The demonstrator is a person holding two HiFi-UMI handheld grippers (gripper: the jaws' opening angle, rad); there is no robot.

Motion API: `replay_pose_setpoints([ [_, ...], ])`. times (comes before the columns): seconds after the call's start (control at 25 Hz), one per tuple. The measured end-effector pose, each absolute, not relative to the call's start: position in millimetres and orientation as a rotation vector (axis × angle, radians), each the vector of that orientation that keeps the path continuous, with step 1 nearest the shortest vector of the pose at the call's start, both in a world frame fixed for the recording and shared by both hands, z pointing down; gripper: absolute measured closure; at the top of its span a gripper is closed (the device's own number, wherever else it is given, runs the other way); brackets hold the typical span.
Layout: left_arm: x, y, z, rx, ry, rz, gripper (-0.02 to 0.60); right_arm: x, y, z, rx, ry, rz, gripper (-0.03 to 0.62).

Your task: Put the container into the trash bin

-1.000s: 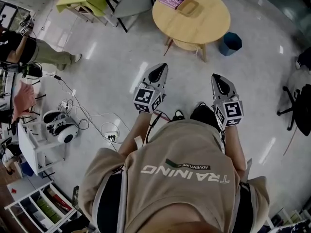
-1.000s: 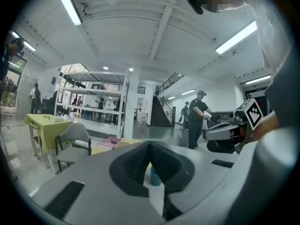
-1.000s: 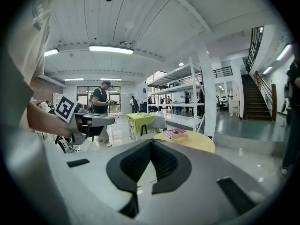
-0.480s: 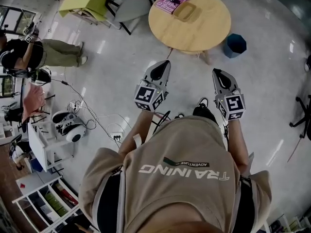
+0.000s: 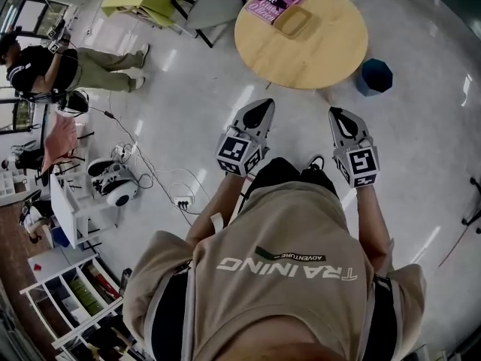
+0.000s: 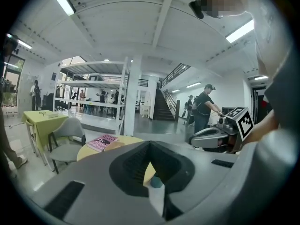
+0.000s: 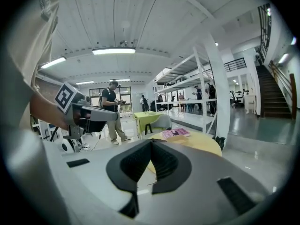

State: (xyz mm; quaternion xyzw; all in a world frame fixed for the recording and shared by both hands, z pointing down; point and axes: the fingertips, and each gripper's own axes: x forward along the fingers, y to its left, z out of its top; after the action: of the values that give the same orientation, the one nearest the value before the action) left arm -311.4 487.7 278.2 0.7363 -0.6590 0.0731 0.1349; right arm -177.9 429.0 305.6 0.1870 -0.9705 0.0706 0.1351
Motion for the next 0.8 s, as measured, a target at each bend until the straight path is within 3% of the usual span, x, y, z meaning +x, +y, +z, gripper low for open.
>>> replay_pose_setpoints([
  [0.28,-328.0,453.0,288.4,2.149,-1.864,0.177,0.568,-192.0,416.2,324.5,0.520,-2.765,0.233,0.599],
  [0.8,-390.4,369.4,286.1,2.339,-1.723,0.235,0.566,-261.5,344.7,276.1,0.700,-2.752,0.206,0.599],
])
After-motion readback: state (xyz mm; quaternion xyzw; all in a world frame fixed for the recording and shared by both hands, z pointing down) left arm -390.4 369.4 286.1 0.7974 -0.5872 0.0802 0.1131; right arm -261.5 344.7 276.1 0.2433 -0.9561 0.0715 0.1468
